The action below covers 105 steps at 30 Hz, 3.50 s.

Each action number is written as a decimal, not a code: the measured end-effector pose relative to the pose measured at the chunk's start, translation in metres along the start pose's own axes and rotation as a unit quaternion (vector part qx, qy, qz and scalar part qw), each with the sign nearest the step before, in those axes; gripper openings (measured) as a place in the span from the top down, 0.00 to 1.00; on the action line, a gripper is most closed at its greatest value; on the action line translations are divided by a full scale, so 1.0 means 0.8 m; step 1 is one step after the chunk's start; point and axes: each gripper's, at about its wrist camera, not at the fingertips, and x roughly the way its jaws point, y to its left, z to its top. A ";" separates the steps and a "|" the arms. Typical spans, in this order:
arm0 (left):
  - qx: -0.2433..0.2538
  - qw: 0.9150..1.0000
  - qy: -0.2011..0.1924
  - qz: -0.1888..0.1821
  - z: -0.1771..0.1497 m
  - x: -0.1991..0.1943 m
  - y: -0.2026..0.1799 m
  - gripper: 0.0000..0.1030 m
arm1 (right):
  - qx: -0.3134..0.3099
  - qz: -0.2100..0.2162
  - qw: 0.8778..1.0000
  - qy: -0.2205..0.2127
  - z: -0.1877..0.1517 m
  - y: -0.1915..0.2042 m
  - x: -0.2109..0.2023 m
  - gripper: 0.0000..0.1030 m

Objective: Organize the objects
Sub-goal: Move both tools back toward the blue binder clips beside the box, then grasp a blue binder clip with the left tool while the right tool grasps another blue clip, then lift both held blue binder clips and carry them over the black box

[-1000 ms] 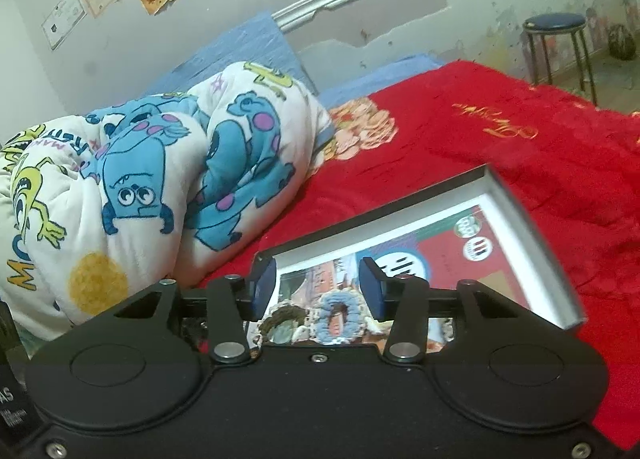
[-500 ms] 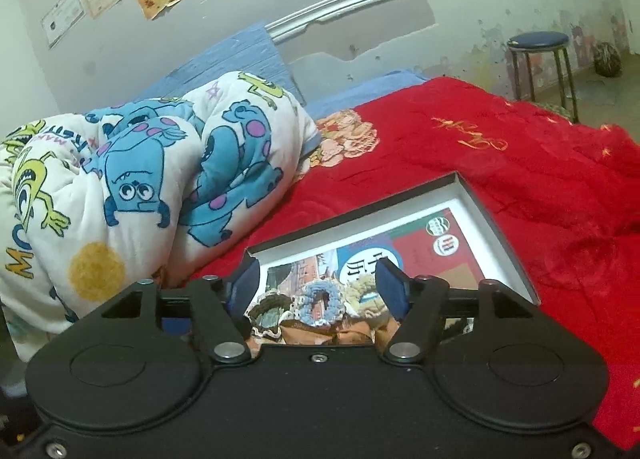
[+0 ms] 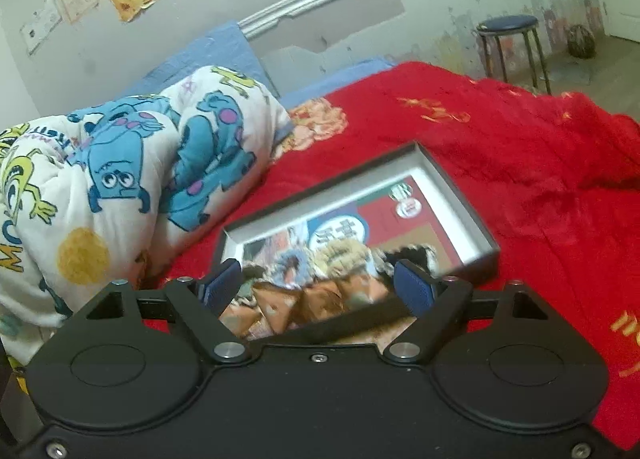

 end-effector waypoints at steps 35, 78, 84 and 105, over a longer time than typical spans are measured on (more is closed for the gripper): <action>0.009 0.990 0.064 0.123 -0.045 0.098 -0.021 0.49 | 0.068 -0.072 0.992 0.084 -0.051 -0.057 0.088 0.19; -0.027 0.979 0.162 0.121 -0.018 0.085 0.032 0.48 | -0.019 -0.049 0.993 0.110 -0.076 -0.011 0.115 0.34; -0.036 0.979 0.165 0.115 -0.017 0.084 0.037 0.48 | -0.015 -0.051 0.992 0.113 -0.075 -0.013 0.117 0.35; -0.064 0.979 0.167 0.102 -0.006 0.077 0.049 0.49 | -0.119 -0.115 0.979 0.115 -0.088 0.022 0.128 0.58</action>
